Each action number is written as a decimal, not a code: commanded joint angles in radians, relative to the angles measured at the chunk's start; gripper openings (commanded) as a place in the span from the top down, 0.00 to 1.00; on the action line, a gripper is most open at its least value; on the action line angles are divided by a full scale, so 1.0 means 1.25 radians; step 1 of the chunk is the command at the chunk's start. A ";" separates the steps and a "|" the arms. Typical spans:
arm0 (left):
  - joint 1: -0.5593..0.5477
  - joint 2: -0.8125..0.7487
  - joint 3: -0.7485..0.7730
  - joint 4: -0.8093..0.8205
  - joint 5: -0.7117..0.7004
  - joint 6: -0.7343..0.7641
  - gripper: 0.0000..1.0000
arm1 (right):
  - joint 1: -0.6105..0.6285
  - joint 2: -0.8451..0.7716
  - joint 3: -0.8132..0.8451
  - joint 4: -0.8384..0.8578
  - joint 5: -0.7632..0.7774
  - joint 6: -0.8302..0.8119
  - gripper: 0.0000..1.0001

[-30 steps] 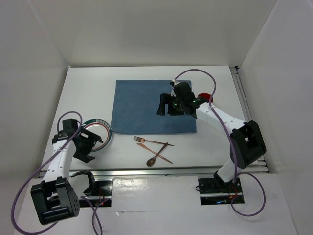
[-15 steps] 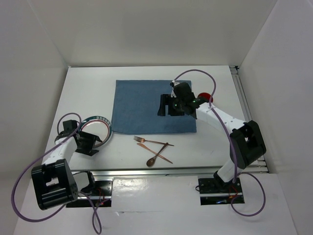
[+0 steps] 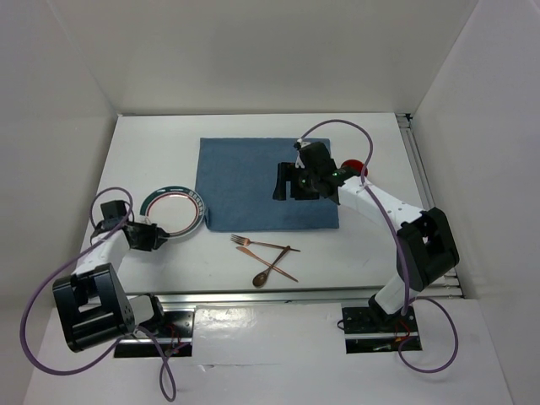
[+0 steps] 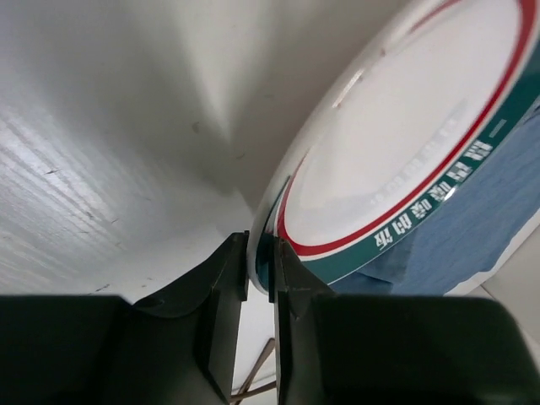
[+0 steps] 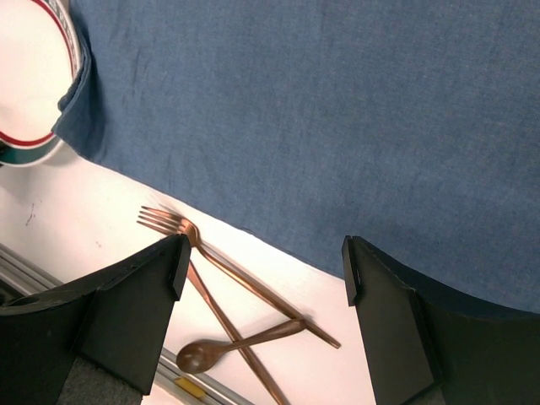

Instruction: Set the dinner table for one person

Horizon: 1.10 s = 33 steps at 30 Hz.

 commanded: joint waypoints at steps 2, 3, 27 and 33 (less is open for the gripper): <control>0.005 -0.011 0.071 -0.043 -0.056 0.018 1.00 | 0.009 -0.019 0.042 -0.016 0.006 -0.007 0.15; 0.005 -0.012 0.081 -0.053 -0.056 0.019 1.00 | 0.009 -0.019 0.042 -0.016 0.006 -0.007 0.15; -0.414 0.269 0.604 -0.023 0.094 0.314 1.00 | -0.120 -0.198 -0.009 -0.106 0.155 0.016 0.15; -0.502 0.469 0.742 0.032 0.149 0.295 1.00 | -0.237 -0.304 -0.033 -0.163 0.155 0.016 0.15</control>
